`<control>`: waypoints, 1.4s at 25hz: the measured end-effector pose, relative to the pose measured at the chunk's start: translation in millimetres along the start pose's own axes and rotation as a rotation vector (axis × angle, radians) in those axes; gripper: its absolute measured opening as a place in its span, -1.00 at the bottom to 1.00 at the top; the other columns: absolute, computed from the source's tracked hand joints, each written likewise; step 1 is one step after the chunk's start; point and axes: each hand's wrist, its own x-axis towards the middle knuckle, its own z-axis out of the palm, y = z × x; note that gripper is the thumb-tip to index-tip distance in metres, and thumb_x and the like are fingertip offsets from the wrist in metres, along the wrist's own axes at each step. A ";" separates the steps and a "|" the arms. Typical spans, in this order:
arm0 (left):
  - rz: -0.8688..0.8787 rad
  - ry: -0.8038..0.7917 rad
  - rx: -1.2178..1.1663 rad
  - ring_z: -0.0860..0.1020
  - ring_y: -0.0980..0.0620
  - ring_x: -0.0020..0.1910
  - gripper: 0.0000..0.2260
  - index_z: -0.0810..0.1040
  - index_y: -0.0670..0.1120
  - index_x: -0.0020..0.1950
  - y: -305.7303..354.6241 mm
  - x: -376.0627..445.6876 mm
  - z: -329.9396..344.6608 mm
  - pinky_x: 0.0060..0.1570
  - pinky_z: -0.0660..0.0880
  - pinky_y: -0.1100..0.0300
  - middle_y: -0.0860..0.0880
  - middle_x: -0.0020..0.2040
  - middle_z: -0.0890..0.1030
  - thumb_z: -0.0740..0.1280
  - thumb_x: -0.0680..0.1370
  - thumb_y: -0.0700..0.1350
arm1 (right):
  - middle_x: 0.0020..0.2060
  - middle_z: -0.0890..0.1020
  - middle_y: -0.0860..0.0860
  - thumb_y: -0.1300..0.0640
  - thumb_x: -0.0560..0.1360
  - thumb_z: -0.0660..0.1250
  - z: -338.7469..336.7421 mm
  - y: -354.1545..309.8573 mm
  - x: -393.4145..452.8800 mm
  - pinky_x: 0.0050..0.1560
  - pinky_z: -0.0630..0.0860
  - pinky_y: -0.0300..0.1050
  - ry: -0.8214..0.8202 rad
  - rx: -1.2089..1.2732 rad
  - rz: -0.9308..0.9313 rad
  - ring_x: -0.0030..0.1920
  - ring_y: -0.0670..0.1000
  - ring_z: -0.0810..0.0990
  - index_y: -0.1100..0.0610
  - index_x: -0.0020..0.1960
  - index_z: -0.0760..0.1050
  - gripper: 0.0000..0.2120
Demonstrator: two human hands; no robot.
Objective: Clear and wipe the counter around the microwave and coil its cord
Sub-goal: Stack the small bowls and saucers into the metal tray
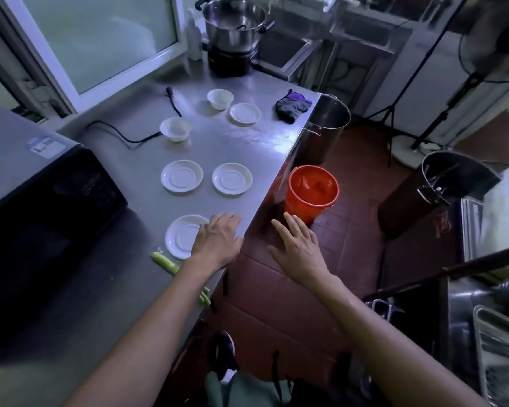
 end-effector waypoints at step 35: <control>-0.133 -0.107 0.058 0.37 -0.08 0.41 -0.54 0.32 0.02 0.51 81.4 349.7 4.0 0.32 0.35 -0.01 -0.01 0.47 0.41 0.20 0.61 0.07 | 0.57 0.21 0.02 -0.10 0.60 0.24 -59.2 212.2 327.5 0.50 0.15 0.15 -0.205 0.114 -0.123 0.58 0.10 0.09 -0.04 0.56 0.18 -0.42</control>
